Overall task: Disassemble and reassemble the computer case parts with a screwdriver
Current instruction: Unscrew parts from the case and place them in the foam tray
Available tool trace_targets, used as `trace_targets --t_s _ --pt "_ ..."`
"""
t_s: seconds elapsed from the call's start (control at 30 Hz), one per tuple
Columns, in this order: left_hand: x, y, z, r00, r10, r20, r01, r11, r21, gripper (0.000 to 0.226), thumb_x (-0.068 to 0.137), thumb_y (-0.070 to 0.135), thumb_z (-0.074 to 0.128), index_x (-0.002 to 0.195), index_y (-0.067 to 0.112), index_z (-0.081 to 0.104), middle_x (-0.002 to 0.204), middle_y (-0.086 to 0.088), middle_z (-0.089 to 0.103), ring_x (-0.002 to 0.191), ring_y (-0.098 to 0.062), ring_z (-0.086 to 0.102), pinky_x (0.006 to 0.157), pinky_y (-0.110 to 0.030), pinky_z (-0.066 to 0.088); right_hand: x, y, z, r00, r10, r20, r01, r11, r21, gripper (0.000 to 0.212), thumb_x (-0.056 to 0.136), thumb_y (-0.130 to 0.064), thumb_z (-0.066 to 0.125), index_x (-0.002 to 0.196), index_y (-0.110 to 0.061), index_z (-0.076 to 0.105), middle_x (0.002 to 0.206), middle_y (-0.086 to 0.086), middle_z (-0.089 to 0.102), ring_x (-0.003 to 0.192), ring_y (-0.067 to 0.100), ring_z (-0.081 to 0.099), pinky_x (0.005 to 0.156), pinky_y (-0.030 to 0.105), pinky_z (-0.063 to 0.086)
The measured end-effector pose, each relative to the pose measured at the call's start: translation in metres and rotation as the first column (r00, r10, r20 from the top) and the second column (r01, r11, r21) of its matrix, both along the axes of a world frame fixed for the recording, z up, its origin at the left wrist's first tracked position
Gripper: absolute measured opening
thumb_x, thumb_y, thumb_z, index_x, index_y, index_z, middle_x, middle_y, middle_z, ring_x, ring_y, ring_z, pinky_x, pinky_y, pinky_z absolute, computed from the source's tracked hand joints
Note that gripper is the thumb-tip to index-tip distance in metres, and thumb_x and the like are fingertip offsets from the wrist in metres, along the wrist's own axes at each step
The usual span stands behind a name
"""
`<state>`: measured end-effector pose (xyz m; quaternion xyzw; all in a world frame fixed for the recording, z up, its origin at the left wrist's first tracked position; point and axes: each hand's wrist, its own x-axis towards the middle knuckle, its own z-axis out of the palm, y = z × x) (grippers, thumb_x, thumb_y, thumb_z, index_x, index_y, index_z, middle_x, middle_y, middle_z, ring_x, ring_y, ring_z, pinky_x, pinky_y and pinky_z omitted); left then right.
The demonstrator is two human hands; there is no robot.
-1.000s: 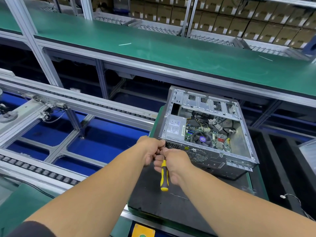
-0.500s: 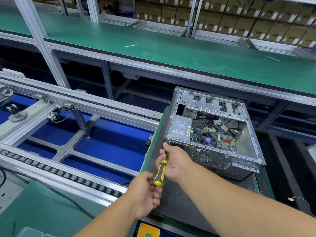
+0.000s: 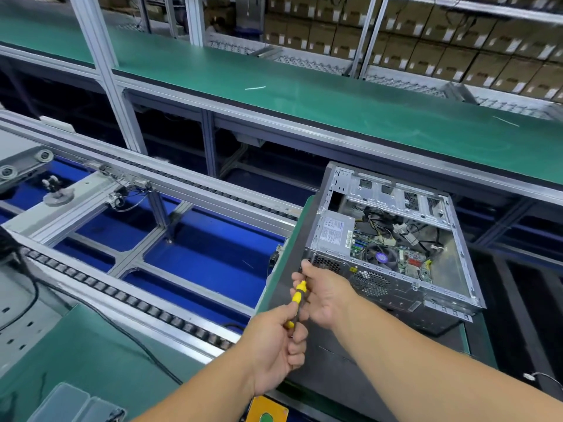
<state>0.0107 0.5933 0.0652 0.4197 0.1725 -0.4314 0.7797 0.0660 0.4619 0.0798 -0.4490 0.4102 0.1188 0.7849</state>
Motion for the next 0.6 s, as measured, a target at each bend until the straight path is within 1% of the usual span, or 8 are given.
trace_targets --t_s 0.1,0.23,0.27,0.33,0.4,0.43,0.53,0.6 --pt "-0.002 -0.003 0.000 1.000 0.003 0.024 -0.004 1.000 0.018 0.020 0.102 0.032 0.054 0.107 0.013 0.052 0.064 -0.004 0.039 0.054 -0.014 0.024 0.051 -0.026 0.018 0.001 -0.001 0.002 1.000 0.005 0.008 -0.005 0.999 -0.045 0.019 0.106 -0.025 0.058 0.100 -0.009 0.065 0.081 0.006 0.074 0.067 0.018 0.064 0.062 0.034 0.053" --pt "-0.002 -0.008 0.003 0.999 0.051 0.006 -0.051 0.998 -0.032 0.022 0.099 0.041 0.058 0.101 0.019 0.058 0.064 -0.006 0.036 0.054 -0.015 0.023 0.055 -0.027 0.015 0.000 -0.001 0.005 0.999 0.026 0.024 -0.026 1.000 0.004 0.034 0.113 -0.031 0.037 0.117 -0.011 0.064 0.093 0.004 0.081 0.078 0.017 0.072 0.070 0.036 0.053" --pt "-0.001 -0.009 0.004 0.998 0.065 0.006 -0.065 0.997 -0.040 0.021 0.099 0.040 0.058 0.098 0.019 0.058 0.064 -0.005 0.036 0.054 -0.015 0.022 0.055 -0.027 0.015 -0.001 -0.002 0.005 0.999 0.035 0.030 -0.035 0.999 -0.001 0.036 0.113 -0.033 0.037 0.119 -0.011 0.065 0.094 0.004 0.081 0.078 0.018 0.070 0.071 0.036 0.051" --pt "0.001 -0.011 0.003 0.997 0.080 0.012 -0.079 0.996 -0.041 0.016 0.100 0.035 0.056 0.097 0.019 0.055 0.064 -0.004 0.035 0.054 -0.014 0.022 0.054 -0.027 0.014 -0.001 -0.002 0.005 0.999 0.046 0.028 -0.045 0.998 -0.035 0.032 0.109 -0.037 0.049 0.112 -0.011 0.067 0.089 0.003 0.079 0.072 0.020 0.065 0.066 0.035 0.051" --pt "0.001 -0.012 0.001 0.997 0.068 0.031 -0.068 0.997 -0.025 0.013 0.102 0.029 0.055 0.100 0.017 0.053 0.064 -0.003 0.035 0.055 -0.013 0.022 0.053 -0.026 0.016 0.001 -0.004 0.004 0.998 0.056 0.013 -0.054 0.994 -0.091 0.021 0.102 -0.032 0.065 0.099 -0.011 0.067 0.077 0.003 0.073 0.063 0.017 0.060 0.058 0.032 0.050" --pt "0.001 -0.013 0.000 0.997 0.060 0.040 -0.060 0.998 -0.017 0.013 0.102 0.029 0.055 0.103 0.015 0.054 0.064 -0.003 0.036 0.055 -0.013 0.022 0.052 -0.026 0.016 0.002 -0.005 0.004 0.998 0.058 0.006 -0.057 0.992 -0.113 0.016 0.101 -0.027 0.066 0.096 -0.011 0.067 0.074 0.003 0.071 0.061 0.016 0.058 0.056 0.030 0.049" --pt "-0.001 -0.015 0.000 0.998 0.054 0.026 -0.053 0.998 -0.038 0.021 0.098 0.037 0.061 0.096 0.016 0.059 0.063 -0.004 0.037 0.054 -0.014 0.024 0.050 -0.026 0.020 0.003 -0.005 0.003 0.999 0.038 0.010 -0.037 0.998 -0.058 0.017 0.109 -0.023 0.051 0.103 -0.012 0.062 0.070 0.001 0.072 0.059 0.013 0.064 0.066 0.032 0.052" --pt "-0.002 -0.014 0.000 0.998 0.064 -0.009 -0.065 0.995 -0.079 0.027 0.097 0.044 0.061 0.090 0.018 0.061 0.064 -0.004 0.037 0.054 -0.015 0.024 0.049 -0.026 0.022 0.002 -0.005 0.002 0.999 0.027 0.030 -0.026 1.000 -0.016 0.026 0.112 -0.027 0.042 0.112 -0.010 0.063 0.078 0.001 0.077 0.064 0.013 0.072 0.075 0.035 0.056"
